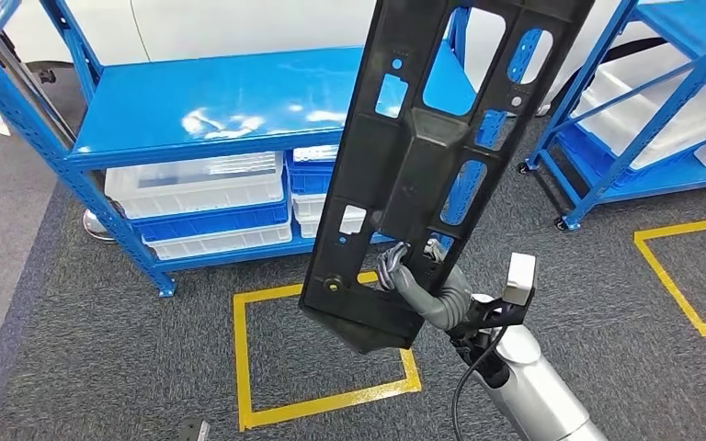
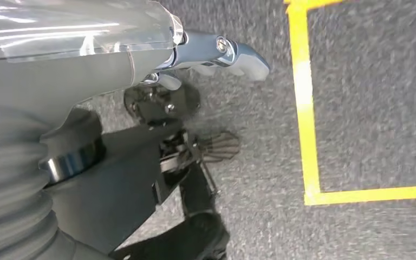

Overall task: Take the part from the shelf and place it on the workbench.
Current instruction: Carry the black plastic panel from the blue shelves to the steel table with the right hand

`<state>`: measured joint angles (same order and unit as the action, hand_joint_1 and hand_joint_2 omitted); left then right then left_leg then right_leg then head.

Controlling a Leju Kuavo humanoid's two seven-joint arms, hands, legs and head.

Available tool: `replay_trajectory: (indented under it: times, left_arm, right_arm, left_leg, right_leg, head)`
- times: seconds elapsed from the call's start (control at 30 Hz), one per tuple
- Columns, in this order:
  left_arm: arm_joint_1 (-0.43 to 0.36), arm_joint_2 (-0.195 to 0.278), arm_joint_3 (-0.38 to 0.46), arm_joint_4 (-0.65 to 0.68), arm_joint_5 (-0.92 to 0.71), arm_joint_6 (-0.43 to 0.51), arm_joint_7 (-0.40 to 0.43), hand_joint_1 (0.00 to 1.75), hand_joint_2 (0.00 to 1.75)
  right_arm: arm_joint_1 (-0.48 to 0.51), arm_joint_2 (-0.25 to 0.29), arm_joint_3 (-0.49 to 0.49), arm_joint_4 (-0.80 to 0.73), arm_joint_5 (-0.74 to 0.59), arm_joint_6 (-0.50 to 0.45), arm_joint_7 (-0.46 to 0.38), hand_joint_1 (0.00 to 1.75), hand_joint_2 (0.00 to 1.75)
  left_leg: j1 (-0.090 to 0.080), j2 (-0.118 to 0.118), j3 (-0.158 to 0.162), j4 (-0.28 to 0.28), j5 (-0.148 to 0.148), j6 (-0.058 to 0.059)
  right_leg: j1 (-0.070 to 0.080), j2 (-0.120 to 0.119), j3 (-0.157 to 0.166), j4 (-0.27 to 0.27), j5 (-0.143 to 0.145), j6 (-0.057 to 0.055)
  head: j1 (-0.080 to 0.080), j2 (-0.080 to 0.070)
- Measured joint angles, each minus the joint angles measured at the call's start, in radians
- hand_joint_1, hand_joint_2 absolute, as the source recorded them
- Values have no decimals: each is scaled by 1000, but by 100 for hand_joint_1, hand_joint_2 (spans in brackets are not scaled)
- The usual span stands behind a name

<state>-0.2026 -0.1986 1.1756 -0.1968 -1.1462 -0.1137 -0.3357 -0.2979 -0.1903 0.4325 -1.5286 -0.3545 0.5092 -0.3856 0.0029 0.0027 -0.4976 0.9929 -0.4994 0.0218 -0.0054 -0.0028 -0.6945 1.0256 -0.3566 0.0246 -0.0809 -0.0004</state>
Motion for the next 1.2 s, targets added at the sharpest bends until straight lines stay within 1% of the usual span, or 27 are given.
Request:
replay_trajectory:
  times: [0.03,0.1,0.13,0.17,0.2,0.23,0.27,0.33,0.37,0.4,0.47,0.5,0.53,0.63,0.67,0.7,0.73,0.77,0.8,0.87,0.9,0.97,1.03,1.1,1.13,1.17,1.2]
  left_arm:
    - [-1,0,0,0,1,1,-4,0,175]
    - [-3,0,0,0,2,3,-7,0,175]
    - [-3,0,0,0,1,4,-7,0,175]
    - [-3,0,0,0,1,5,-7,0,175]
    - [-2,0,0,0,0,7,-7,0,175]
    - [-2,0,0,0,-2,8,-7,0,175]
    - [-2,-1,0,0,-3,9,-7,0,175]
    - [-3,-2,-1,0,-4,12,-6,0,175]
    - [-4,-3,-1,0,-4,12,-6,0,175]
    - [-4,-4,-1,0,-5,13,-5,0,175]
    - [-4,-5,-1,0,-5,13,-4,0,175]
    - [-4,-5,-1,0,-5,13,-3,0,175]
    - [-4,-5,-1,0,-5,13,-3,0,175]
    - [-2,-4,-1,0,-5,15,-2,0,175]
    - [-1,-4,-1,0,-5,15,-2,0,175]
    - [0,-3,-1,0,-5,15,-1,0,175]
    - [0,-3,-1,0,-5,15,-1,0,175]
    - [1,-3,-1,0,-5,15,0,0,175]
    - [0,-2,-2,0,-5,15,0,0,175]
    - [1,-1,-2,0,-5,16,0,0,175]
    - [1,-1,-2,0,-5,16,0,0,175]
    - [0,0,-3,0,-5,16,0,0,175]
    - [-4,-1,-5,0,-5,16,0,0,175]
    - [-6,-1,-7,0,-5,16,0,0,175]
    - [-6,-1,-7,0,-5,16,1,0,175]
    - [-5,0,-8,0,-5,16,1,0,175]
    - [-5,0,-8,0,-5,16,1,0,175]
  right_arm:
    - [1,0,-2,0,1,0,0,175,175]
    - [3,0,-4,0,1,0,0,175,175]
    - [4,0,-5,0,1,0,0,175,175]
    - [6,0,-5,0,1,0,0,175,175]
    - [7,0,-6,0,1,0,0,175,175]
    - [9,0,-7,0,1,0,1,175,175]
    - [9,0,-9,0,1,0,1,175,175]
    - [8,0,-14,-2,1,0,1,175,175]
    - [8,0,-16,-2,0,0,0,175,175]
    - [8,0,-18,-3,0,0,0,175,175]
    - [8,1,-20,-4,-1,0,0,175,175]
    - [8,1,-20,-4,-1,1,0,175,175]
    - [8,1,-20,-4,-1,1,0,175,175]
    - [10,1,-21,-2,-11,8,9,175,175]
    - [12,1,-21,-1,-18,13,15,175,175]
    - [14,1,-21,0,-24,17,21,175,175]
    - [16,1,-21,0,-30,19,25,175,175]
    - [17,1,-21,1,-33,19,26,175,175]
    - [18,1,-21,1,-35,20,26,175,175]
    - [18,1,-21,2,-37,20,26,175,175]
    - [19,1,-21,3,-37,20,26,175,175]
    - [22,1,-24,4,-38,20,26,175,175]
    - [23,1,-31,4,-38,19,26,175,175]
    - [24,2,-35,4,-39,19,26,175,175]
    - [26,2,-36,4,-39,19,26,175,175]
    - [28,2,-36,5,-39,19,26,175,175]
    - [30,2,-37,6,-39,18,26,175,175]
  left_leg:
    - [2,2,-11,-2,11,7]
    - [0,4,-34,-2,30,14]
    - [-1,5,-46,-1,39,14]
    - [-2,5,-58,0,48,14]
    - [-3,5,-70,0,57,13]
    - [-5,5,-79,1,65,13]
    - [-6,5,-87,1,72,12]
    - [-9,5,-95,1,82,6]
    - [-7,6,-97,1,87,1]
    - [-5,6,-98,0,92,-5]
    - [-2,6,-100,-1,95,-18]
    - [-3,5,-105,10,85,-23]
    - [-2,4,-118,40,61,-28]
    - [3,3,-194,231,-43,-42]
    - [5,3,-210,277,-56,-46]
    - [7,3,-206,285,-48,-49]
    - [9,2,-186,255,-24,-51]
    - [11,-4,-149,190,10,-51]
    - [13,-20,-109,123,32,-50]
    - [15,-49,-60,35,47,-43]
    - [15,-56,-55,24,40,-39]
    - [15,-42,-57,16,43,-27]
    - [18,-23,-58,8,49,-12]
    - [18,-3,-60,4,53,-4]
    - [18,7,-62,5,54,-3]
    - [17,17,-63,5,54,-3]
    - [17,27,-64,5,54,-3]
  right_leg:
    - [-1,2,-14,36,-38,5]
    - [-4,2,-50,154,-131,12]
    - [-5,2,-65,217,-158,14]
    - [-5,2,-70,260,-163,14]
    - [-5,2,-58,273,-151,12]
    - [-3,2,-26,244,-128,7]
    - [-1,2,27,177,-106,-1]
    - [7,1,129,29,-102,-20]
    - [11,0,156,-16,-109,-26]
    - [15,-1,165,-34,-116,-30]
    - [15,-2,166,-50,-104,-38]
    - [12,-3,167,-58,-97,-44]
    - [8,-4,166,-65,-90,-48]
    - [5,1,152,-62,-80,-53]
    - [4,6,145,-58,-79,-52]
    - [3,12,140,-52,-79,-52]
    - [2,19,135,-46,-79,-50]
    - [1,27,131,-39,-80,-48]
    - [0,35,126,-32,-82,-44]
    - [-1,52,114,-21,-81,-33]
    - [-1,60,108,-19,-79,-26]
    - [-3,70,100,-16,-75,-14]
    - [-3,50,80,21,-100,-2]
    - [-6,21,24,138,-161,8]
    - [-8,15,-9,208,-189,13]
    - [-11,13,-33,259,-204,16]
    - [-14,11,-39,275,-200,19]
  head:
    - [0,0]
    - [0,0]
    - [0,0]
    - [0,0]
    - [0,0]
    - [0,0]
    - [0,0]
    - [0,0]
    - [0,0]
    - [0,0]
    - [0,0]
    - [0,0]
    - [0,0]
    - [0,0]
    - [0,0]
    - [0,0]
    - [0,0]
    - [0,0]
    - [0,0]
    - [0,0]
    - [0,0]
    - [0,0]
    - [0,0]
    - [0,0]
    - [0,0]
    - [0,0]
    - [0,0]
